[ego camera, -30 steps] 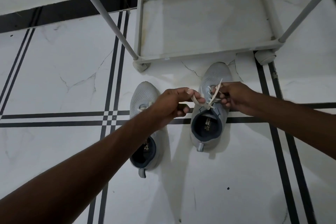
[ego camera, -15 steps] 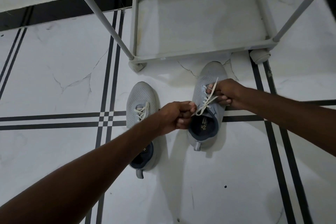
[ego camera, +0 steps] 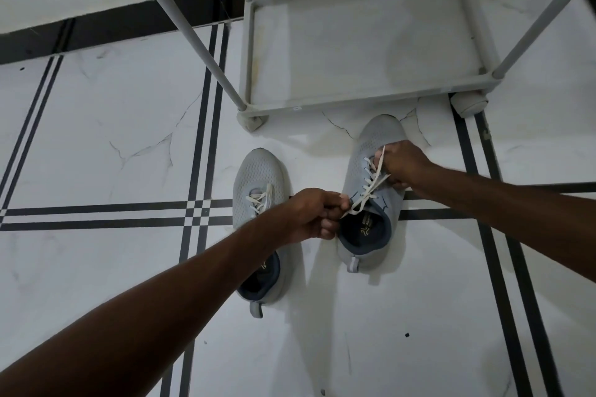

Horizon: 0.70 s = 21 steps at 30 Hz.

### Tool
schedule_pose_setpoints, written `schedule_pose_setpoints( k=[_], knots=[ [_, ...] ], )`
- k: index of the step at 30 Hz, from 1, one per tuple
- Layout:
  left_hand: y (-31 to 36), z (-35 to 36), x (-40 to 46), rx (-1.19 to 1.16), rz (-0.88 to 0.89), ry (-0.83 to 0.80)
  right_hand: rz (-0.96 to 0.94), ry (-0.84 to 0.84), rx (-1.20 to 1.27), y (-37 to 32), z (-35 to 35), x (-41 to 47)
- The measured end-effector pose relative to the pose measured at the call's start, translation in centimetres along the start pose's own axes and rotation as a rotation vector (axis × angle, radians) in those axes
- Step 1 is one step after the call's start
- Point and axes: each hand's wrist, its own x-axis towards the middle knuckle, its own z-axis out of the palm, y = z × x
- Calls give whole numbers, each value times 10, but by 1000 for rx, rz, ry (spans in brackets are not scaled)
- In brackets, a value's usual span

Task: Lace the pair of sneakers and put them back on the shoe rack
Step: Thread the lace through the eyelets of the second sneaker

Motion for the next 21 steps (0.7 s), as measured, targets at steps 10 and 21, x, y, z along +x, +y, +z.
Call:
schedule_pose_setpoints(
  k=[10, 21],
  knots=[
    [14, -37, -54, 817, 405, 630, -331, 313, -326, 48, -9, -56],
    [-71, -96, -92, 844, -100, 660, -184, 9, -434, 51, 19, -68]
  ],
)
